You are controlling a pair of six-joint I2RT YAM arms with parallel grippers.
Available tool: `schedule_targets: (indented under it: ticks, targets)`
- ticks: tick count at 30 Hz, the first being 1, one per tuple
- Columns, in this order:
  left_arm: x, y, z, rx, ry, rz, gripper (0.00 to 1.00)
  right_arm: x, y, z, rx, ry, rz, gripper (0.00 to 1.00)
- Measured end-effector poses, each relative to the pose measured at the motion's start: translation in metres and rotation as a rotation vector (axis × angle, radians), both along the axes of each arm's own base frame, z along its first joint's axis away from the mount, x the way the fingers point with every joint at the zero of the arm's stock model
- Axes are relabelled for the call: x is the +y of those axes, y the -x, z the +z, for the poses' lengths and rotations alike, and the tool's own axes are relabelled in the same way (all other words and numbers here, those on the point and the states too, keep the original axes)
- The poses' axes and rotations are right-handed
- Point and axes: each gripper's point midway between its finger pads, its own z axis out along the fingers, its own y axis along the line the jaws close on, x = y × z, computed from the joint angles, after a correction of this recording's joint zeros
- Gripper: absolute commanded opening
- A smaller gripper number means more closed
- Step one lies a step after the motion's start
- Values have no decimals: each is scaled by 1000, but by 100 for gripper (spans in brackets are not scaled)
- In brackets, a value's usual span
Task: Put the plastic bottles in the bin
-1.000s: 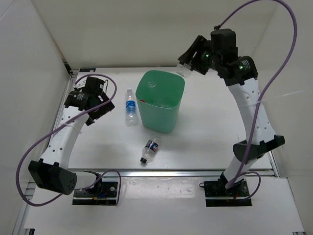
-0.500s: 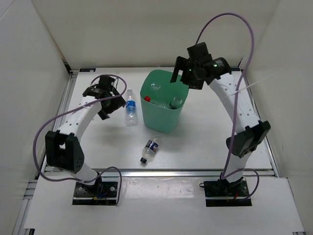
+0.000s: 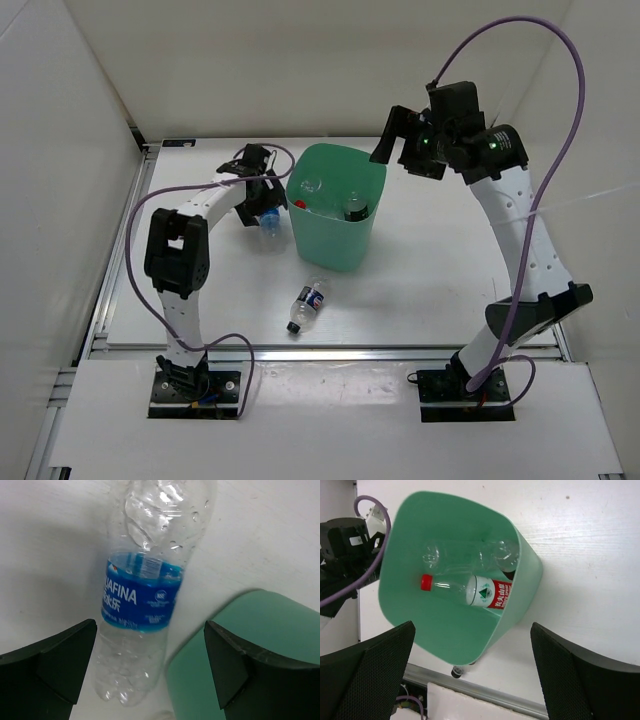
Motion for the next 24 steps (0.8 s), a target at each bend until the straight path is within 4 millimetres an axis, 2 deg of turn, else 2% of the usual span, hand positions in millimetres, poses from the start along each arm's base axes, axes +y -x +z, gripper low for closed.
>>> schedule_targets:
  ticks: [3,7,9,11,13,15,16,18,19,21,22,24]
  targets:
    - [-3,0,-21,39,3,-12,87,-8,-2,-11,40,-4,-7,100]
    - [-1,13,-49,111,-6,-25,75,-18,-5,-16,68,-19,-22,100]
    - [-1,15,-48,111,-3,-31,65,-21,-5,-19,78,-21,-26,100]
    - [-1,15,-45,106,-2,-36,61,-20,-4,-21,89,-25,-21,100]
    - [-1,16,-37,97,0,-37,61,-20,-3,-22,96,-26,-19,100]
    - [2,18,-17,70,0,-30,61,-19,-2,-23,101,-27,-16,100]
    - [3,18,-1,47,0,-25,61,-18,-2,-23,102,-30,-14,100]
    - [3,12,49,-46,9,-20,61,-19,-2,-23,103,-32,-16,100]
    - [-1,3,84,-126,18,-22,61,-19,-1,-25,104,-32,-16,100]
    - [-13,-15,168,-319,53,-32,61,-20,2,-29,117,-30,-18,100]
    - [-21,-20,216,-434,78,-42,61,-20,3,-32,124,-28,-19,100]
    - [-39,-12,293,-612,138,-72,61,-20,4,-35,136,-27,-24,100]
